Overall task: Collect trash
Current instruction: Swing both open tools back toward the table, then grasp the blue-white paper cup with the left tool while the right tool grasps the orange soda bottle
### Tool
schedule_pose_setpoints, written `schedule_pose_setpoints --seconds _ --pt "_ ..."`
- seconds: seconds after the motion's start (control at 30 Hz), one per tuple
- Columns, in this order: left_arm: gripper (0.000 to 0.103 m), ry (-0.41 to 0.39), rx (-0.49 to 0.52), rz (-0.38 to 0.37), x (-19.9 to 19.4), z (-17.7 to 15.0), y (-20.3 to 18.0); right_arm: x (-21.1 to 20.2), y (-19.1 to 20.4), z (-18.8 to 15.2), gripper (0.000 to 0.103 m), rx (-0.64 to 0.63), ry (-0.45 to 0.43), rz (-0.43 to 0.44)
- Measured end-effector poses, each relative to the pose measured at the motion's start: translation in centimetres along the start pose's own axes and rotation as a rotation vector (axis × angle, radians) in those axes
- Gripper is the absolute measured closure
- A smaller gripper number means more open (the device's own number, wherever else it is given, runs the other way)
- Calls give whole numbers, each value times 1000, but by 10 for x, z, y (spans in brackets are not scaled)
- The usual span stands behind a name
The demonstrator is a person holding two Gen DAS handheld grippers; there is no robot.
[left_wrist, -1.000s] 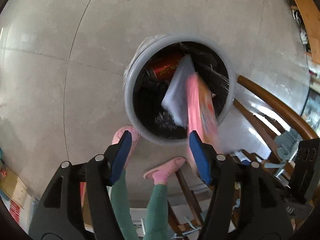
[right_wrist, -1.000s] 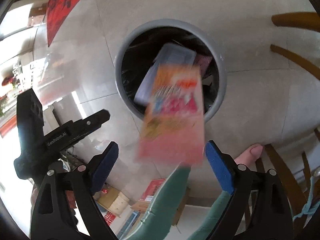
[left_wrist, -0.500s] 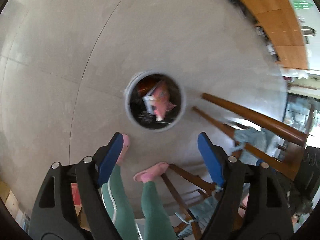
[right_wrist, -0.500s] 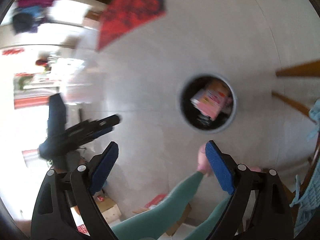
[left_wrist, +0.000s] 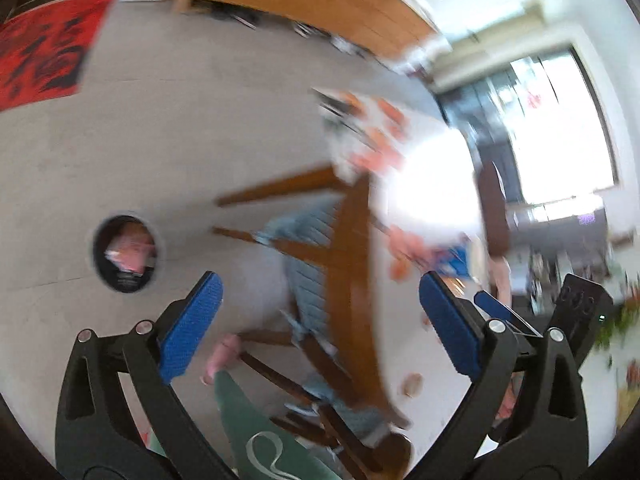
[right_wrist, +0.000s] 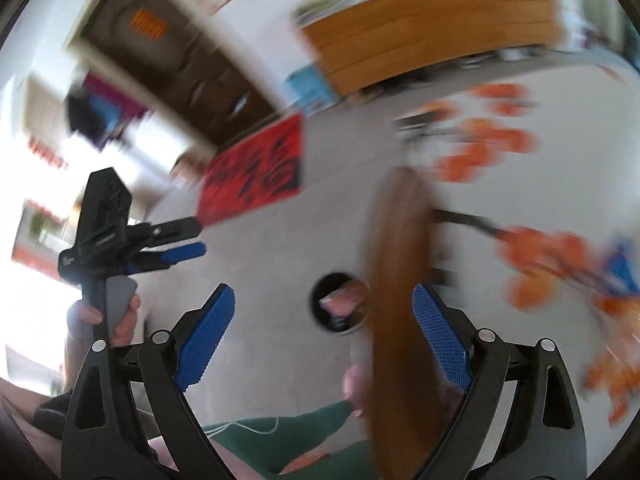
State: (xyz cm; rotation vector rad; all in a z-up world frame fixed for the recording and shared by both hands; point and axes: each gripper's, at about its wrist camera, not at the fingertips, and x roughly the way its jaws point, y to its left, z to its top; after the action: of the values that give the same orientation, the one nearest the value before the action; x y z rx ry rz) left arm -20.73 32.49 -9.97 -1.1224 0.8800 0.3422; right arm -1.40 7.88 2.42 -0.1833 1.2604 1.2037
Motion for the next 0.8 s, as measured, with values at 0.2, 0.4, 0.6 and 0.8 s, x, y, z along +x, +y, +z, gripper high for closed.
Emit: schedule_pose_setpoints --seconds 0.2,0.4,0.6,0.8 --pt "7 145 159 -92 78 -6 -127 -73 -132 -40 13 253 -66 -124" --pt "7 242 135 -139 154 4 -197 -96 -244 -67 13 523 -116 -69" --pt "7 319 174 -59 214 8 -257 -81 -301 -69 13 669 -134 5" --pt "8 377 158 38 281 5 -269 -52 -339 -53 15 728 -107 39"
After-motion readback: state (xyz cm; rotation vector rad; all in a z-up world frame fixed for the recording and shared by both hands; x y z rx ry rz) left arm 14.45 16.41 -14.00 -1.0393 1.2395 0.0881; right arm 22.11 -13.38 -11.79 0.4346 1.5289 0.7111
